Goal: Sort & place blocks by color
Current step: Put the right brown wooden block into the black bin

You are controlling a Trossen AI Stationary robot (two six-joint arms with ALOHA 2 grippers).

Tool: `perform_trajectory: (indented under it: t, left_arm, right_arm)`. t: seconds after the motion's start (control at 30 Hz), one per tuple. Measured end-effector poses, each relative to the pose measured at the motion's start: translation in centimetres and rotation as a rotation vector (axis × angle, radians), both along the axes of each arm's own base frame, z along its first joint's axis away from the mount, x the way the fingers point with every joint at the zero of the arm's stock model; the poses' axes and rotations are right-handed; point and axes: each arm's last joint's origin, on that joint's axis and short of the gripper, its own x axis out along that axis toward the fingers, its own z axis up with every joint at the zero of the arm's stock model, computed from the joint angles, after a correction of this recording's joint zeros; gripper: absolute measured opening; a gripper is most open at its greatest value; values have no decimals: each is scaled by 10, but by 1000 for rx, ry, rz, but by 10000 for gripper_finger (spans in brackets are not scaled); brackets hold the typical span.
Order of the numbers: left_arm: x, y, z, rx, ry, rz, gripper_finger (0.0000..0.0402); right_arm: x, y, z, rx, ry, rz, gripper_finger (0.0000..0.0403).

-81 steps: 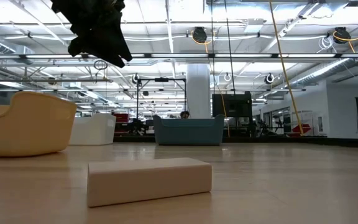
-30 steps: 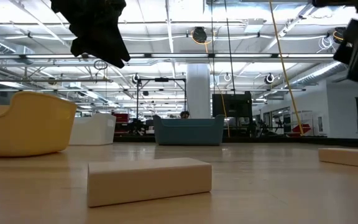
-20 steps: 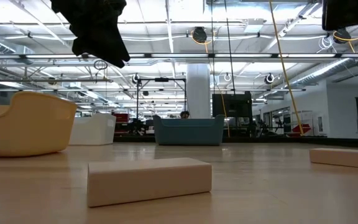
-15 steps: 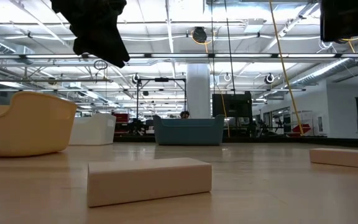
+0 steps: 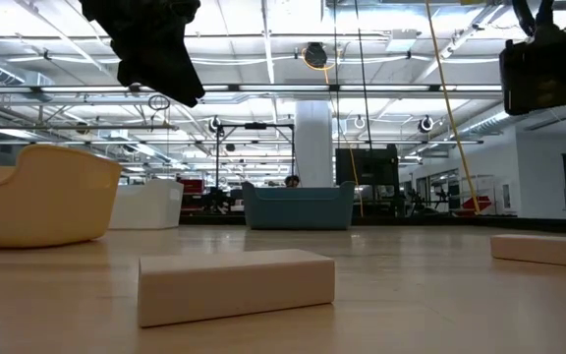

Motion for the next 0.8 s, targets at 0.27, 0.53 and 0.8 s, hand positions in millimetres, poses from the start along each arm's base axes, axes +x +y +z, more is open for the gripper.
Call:
perform_trajectory:
  t: [0.27,0.53,0.8]
  left_arm:
    - [0,0,0,1,1,1,143]
    - [0,0,0,-1,-5,3,143]
    - [6,-1,5,1,-71,-16,143]
  right_arm:
    - [3,2,-9,-20,11,-1,185]
    - [4,0,-15,-36,39,-13,148]
    - [5,-1,-16,-45,43,13,111]
